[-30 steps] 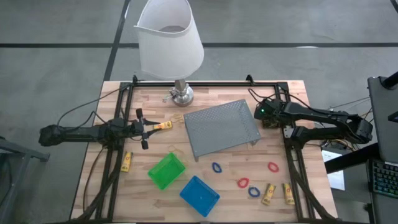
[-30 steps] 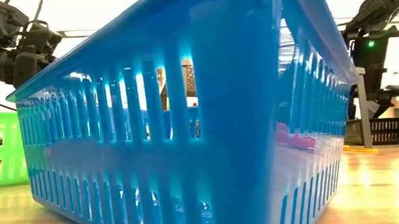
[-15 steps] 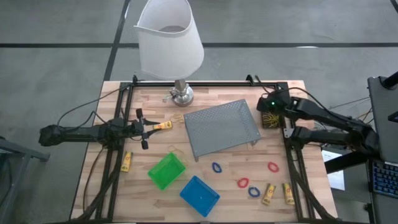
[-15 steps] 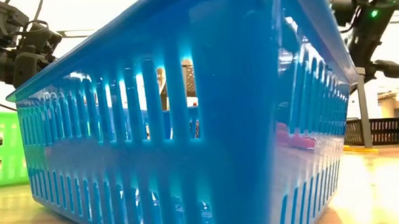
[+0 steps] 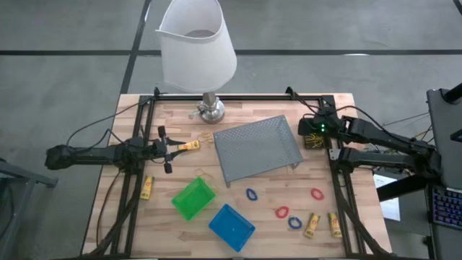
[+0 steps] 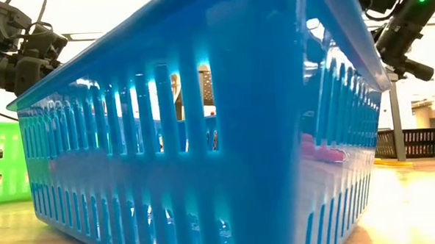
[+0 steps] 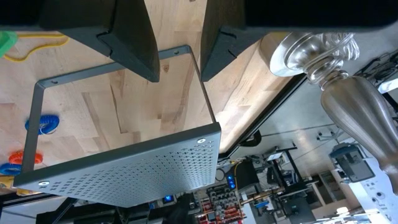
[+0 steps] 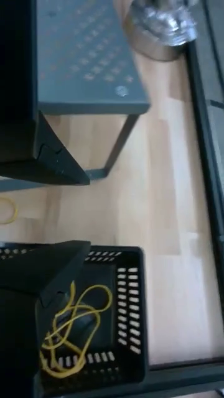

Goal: Pick & Place Office Desk Supplies
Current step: Put the yellow rubber band into the black basket

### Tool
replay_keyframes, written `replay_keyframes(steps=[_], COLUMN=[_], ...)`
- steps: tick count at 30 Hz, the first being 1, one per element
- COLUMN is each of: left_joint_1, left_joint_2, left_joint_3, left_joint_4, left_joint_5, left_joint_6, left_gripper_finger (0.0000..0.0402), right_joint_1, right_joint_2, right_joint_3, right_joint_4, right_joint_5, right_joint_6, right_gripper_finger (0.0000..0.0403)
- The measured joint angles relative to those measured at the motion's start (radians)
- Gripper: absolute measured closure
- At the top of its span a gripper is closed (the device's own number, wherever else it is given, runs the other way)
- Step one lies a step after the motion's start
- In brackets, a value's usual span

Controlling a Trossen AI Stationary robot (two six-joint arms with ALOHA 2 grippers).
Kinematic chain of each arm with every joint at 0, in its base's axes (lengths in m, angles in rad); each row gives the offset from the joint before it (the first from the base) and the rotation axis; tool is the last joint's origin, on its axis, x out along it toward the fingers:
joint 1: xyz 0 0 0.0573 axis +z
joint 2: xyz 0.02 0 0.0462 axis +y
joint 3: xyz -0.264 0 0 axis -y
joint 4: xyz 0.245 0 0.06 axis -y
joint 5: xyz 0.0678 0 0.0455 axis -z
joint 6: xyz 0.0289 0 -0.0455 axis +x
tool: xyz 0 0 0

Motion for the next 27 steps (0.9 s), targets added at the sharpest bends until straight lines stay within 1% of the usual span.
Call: replay_keyframes(steps=[5,11,16,20,23,27], left_joint_1=[0.0,0.0,0.0,0.0,0.0,0.0], left_joint_2=[0.0,0.0,0.0,0.0,0.0,0.0], left_joint_3=[0.0,0.0,0.0,0.0,0.0,0.0], left_joint_4=[0.0,0.0,0.0,0.0,0.0,0.0], left_joint_5=[0.0,0.0,0.0,0.0,0.0,0.0], left_joint_6=[0.0,0.0,0.0,0.0,0.0,0.0], left_gripper_finger=[0.0284,0.0284,0.0284,0.0284,0.0284,0.0284], right_joint_1=[0.004,0.004,0.004,0.004,0.004,0.004], right_joint_2=[0.0,0.036,0.077,0.092,0.091,0.091], right_joint_3=[-0.003,-0.017,-0.019,-0.021,-0.021,-0.021], right_joint_4=[-0.005,0.046,0.016,-0.004,0.019,0.037], right_joint_5=[-0.039,-0.057,-0.137,-0.147,-0.146,-0.115], right_joint_6=[-0.037,-0.007,-0.03,-0.014,0.048,0.283], right_gripper_finger=[0.0263,0.0274,0.0274,0.0273,0.0276,0.0281])
